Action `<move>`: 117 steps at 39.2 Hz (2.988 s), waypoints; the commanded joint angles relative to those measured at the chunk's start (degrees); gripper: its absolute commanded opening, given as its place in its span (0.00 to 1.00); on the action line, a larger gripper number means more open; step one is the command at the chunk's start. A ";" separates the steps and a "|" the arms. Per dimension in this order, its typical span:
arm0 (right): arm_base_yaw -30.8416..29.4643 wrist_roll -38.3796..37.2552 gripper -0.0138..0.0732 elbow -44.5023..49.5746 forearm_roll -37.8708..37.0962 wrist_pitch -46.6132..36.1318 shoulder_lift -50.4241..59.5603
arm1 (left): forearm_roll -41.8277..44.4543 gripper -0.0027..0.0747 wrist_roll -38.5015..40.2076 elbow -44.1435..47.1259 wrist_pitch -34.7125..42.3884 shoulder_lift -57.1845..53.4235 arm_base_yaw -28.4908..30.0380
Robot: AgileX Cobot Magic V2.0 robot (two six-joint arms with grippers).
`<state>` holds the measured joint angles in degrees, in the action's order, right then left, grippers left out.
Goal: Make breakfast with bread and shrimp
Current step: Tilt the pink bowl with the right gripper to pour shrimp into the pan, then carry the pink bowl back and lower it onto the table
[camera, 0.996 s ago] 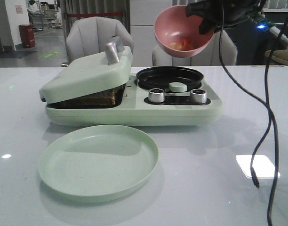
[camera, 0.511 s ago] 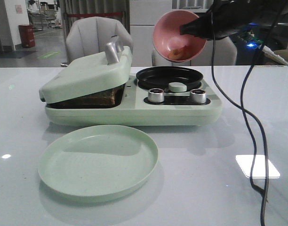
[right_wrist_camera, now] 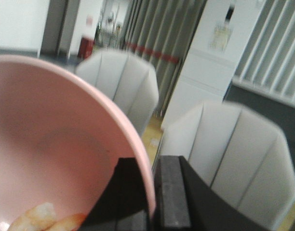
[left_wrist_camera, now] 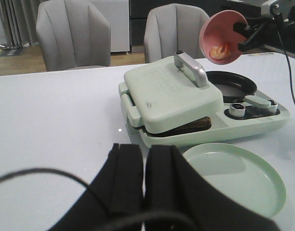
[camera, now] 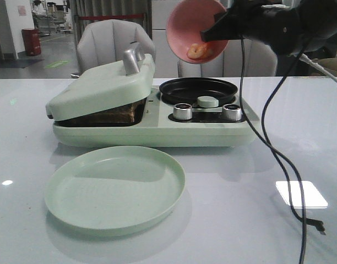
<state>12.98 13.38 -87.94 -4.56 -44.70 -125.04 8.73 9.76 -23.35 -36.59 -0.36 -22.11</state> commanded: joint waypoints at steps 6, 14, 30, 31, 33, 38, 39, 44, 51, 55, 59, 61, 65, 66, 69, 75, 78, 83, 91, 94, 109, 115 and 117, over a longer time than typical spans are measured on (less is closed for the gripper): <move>-0.17 9.52 0.30 1.13 -5.39 -21.45 -0.15 | -0.19 0.18 0.59 -1.34 4.28 -0.06 -0.33; -0.34 18.33 0.30 1.77 -3.03 -23.25 -1.65 | -0.19 0.18 0.59 -1.34 4.28 -0.06 -0.33; -1.02 26.54 0.30 8.28 -3.22 -29.70 -0.33 | -0.19 0.18 0.59 -1.34 4.28 -0.06 -0.33; -1.02 26.54 0.30 8.28 -3.30 -29.70 -0.25 | -0.19 0.18 0.59 -1.34 4.28 -0.06 -0.33; -1.02 26.54 0.30 8.09 -3.25 -29.70 0.00 | -0.19 0.18 0.59 -1.34 4.28 -0.06 -0.33; -1.02 26.54 0.30 7.69 -2.81 -29.70 1.49 | -0.19 0.18 0.59 -1.34 4.28 -0.06 -0.33; -1.02 26.54 0.30 7.59 -2.18 -29.70 1.86 | -0.19 0.18 0.59 -1.34 4.28 -0.06 -0.33; -1.02 24.78 0.30 7.46 2.98 -29.58 3.89 | -0.19 0.18 0.59 -1.34 4.28 -0.06 -0.33; -1.02 8.78 0.30 7.46 18.83 -21.35 8.10 | -0.19 0.18 0.59 -1.34 4.28 -0.06 -0.33; -1.66 1.43 0.30 7.46 27.20 -6.18 12.01 | -0.19 0.18 0.59 -1.34 4.28 -0.06 -0.33; -3.15 -2.38 0.30 7.46 29.24 6.42 15.31 | -0.19 0.18 0.59 -1.34 4.28 -0.06 -0.33; -3.88 -3.73 0.30 7.46 29.28 12.35 16.68 | -0.19 0.18 0.59 -1.34 4.28 -0.06 -0.33; -5.47 -3.87 0.30 7.46 29.31 24.86 19.41 | -0.19 0.18 0.59 -1.34 4.28 -0.06 -0.33; -5.99 -3.87 0.30 7.46 29.35 27.28 20.23 | -0.19 0.18 0.59 -1.34 4.28 -0.06 -0.33; -7.34 -3.87 0.30 7.46 29.91 36.50 22.36 | -0.19 0.18 0.59 -1.34 4.28 -0.06 -0.33; -10.65 -3.87 0.30 7.46 31.26 50.88 25.40 | -0.19 0.18 0.59 -1.34 4.28 -0.06 -0.33; -12.30 -3.87 0.30 7.46 31.25 56.54 26.55 | -0.19 0.18 0.59 -1.34 4.28 -0.06 -0.33; -15.43 -3.76 0.30 7.46 31.25 66.83 27.69 | -0.19 0.18 0.59 -1.34 4.28 -0.06 -0.33; -18.93 -3.13 0.30 7.46 30.52 79.96 26.95 | -0.19 0.18 0.59 -1.34 4.28 -0.06 -0.33; -19.42 -3.13 0.30 7.46 28.80 81.75 26.41 | -0.19 0.18 0.59 -1.34 4.28 -0.06 -0.33; -19.59 -3.13 0.30 7.52 21.38 86.78 20.62 | -0.19 0.18 0.59 -1.34 4.28 -0.28 -0.33; -19.66 -3.13 0.36 7.52 20.34 86.63 18.28 | -0.19 0.18 0.59 -1.34 4.28 -0.28 -0.33; -19.66 -3.13 0.41 7.52 19.87 86.56 17.67 | -0.19 0.18 0.59 -1.34 4.28 -0.28 -0.33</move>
<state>-6.24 9.83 -78.55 15.85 43.08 -109.42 8.73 9.76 -23.35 -36.59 -0.36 -22.11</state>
